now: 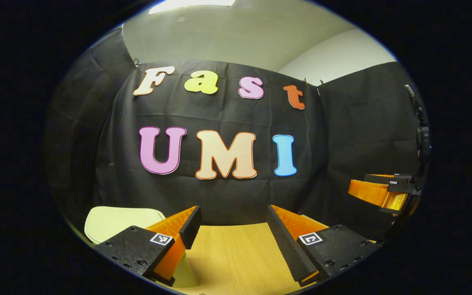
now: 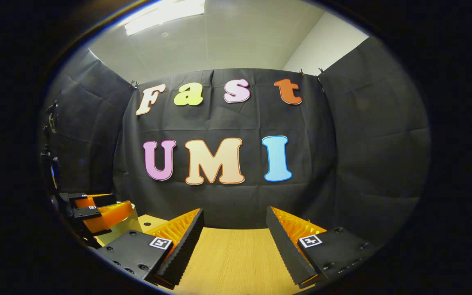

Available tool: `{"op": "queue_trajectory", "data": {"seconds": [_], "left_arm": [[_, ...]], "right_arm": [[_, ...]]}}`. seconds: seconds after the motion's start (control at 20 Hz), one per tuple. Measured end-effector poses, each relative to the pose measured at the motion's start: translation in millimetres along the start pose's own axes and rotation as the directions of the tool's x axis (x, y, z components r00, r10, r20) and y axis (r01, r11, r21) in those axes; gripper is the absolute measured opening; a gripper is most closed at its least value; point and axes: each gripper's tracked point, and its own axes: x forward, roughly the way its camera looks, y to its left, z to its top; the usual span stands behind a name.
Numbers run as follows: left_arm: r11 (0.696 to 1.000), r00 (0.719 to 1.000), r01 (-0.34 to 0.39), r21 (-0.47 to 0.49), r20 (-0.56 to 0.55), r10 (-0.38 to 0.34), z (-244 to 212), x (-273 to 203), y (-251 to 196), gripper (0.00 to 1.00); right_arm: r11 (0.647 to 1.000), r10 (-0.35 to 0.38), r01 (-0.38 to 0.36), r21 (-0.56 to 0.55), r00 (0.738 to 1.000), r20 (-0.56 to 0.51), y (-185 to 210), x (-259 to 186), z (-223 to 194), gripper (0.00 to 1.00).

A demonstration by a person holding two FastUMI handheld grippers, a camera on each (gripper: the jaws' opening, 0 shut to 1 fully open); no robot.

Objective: Press the lid of the desktop garbage bin to open it, pick up the crumpled paper on the desktop and throw it into the bin, then pick up the pop can on the desktop and drop it into the bin, and finally close the garbage bin lid.

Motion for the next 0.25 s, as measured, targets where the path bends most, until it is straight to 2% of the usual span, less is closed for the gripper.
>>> {"op": "queue_trajectory", "data": {"seconds": [0.25], "left_arm": [[0.999, 1.000, -0.001, 0.032, -0.003, 0.002, -0.7, -1.6, -2.0, 0.95]], "right_arm": [[1.000, 0.001, -0.001, -0.006, 1.000, 0.000, 1.0, -1.6, 0.1, 0.97]]}}
